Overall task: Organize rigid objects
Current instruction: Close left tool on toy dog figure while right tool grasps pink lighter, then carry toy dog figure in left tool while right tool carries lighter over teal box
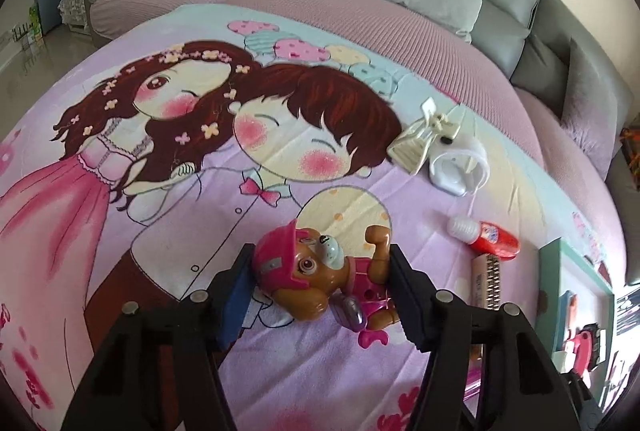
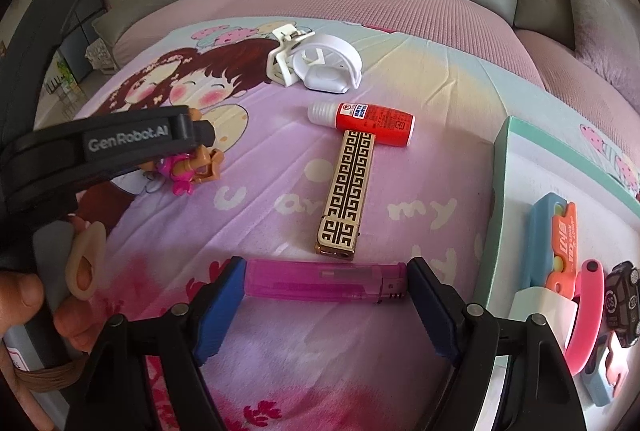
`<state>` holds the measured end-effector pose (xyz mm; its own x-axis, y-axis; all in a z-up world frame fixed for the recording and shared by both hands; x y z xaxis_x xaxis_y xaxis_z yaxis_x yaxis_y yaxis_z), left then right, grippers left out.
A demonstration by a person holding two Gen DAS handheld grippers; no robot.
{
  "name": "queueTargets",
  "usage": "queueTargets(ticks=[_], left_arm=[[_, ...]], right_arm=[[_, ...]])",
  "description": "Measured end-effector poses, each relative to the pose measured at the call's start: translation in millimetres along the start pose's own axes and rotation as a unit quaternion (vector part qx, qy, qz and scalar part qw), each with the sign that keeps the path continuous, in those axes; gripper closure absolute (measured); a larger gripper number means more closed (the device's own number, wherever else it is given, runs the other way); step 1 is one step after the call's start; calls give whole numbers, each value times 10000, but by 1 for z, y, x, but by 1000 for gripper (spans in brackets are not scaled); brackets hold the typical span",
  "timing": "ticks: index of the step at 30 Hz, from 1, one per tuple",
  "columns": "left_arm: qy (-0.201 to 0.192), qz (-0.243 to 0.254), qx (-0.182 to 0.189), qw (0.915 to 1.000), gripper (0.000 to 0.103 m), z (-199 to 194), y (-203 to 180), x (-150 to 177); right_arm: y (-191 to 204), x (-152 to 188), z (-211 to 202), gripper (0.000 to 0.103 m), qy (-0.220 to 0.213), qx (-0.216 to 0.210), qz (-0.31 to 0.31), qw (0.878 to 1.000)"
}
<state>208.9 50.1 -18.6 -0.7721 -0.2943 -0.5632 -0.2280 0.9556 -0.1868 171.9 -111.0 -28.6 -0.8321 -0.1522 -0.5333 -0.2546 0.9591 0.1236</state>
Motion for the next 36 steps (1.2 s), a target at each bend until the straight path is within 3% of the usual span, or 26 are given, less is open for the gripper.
queueTargets(ticks=[11,19,28,36], left_arm=[[-495,131,204,9985,38,-37,-22,-13],[-700,578,499,9946,38,-52,-70,-16],[-692,1158,846,9872,38,-60,-128,-6],[-707,1826,1220,9730,38,-70,-193,16]], right_arm=[[-23,-16,-45,20,-641,177,323,9973],[-70,-20,-71,20,-901,592,744,9914],[-139,-15,-95,20,-1058,1179,1377,9777],[-204,4,-120,20,-1107,1823,1945,9574]])
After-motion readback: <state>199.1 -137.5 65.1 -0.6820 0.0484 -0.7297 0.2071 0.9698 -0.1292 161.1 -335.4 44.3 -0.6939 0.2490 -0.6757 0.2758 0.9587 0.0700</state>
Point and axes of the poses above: each gripper's, at about its wrist camera, not at the fingertips, and z roughly the way its jaws point, y to its left, x to its underside, the point moved 6 cm from there along z, roughly the way its jaws point, and after that the axes turned 5 degrees about z, right-handed, at the moved point
